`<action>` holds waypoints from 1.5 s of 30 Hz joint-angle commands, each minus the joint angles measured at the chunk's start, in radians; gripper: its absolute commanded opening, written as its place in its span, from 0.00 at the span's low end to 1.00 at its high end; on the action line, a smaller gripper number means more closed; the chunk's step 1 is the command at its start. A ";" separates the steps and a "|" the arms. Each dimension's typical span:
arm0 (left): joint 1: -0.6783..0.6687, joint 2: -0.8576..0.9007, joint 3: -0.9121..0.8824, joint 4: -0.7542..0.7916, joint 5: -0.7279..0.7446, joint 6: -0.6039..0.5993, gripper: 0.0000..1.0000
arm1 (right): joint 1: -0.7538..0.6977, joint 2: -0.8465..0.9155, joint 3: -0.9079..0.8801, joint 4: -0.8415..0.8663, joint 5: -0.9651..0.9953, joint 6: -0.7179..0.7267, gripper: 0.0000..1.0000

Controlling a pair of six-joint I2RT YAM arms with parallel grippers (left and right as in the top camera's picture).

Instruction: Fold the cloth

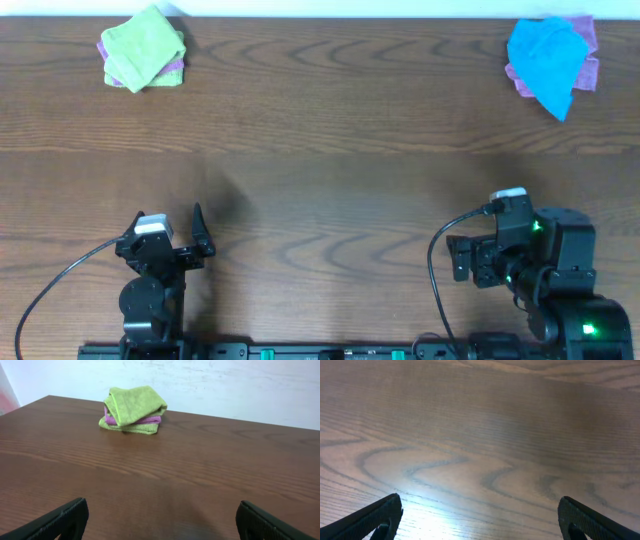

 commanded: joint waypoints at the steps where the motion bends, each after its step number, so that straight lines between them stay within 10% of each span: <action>1: 0.006 -0.010 -0.035 -0.003 0.018 0.006 0.96 | 0.006 -0.005 0.002 0.001 0.003 0.011 0.99; 37: 0.006 -0.009 -0.035 -0.003 0.019 0.006 0.95 | 0.006 -0.005 0.002 0.001 0.003 0.011 0.99; 45: 0.006 -0.009 -0.035 -0.003 0.019 0.006 0.95 | 0.006 -0.198 -0.095 0.158 0.071 -0.213 0.99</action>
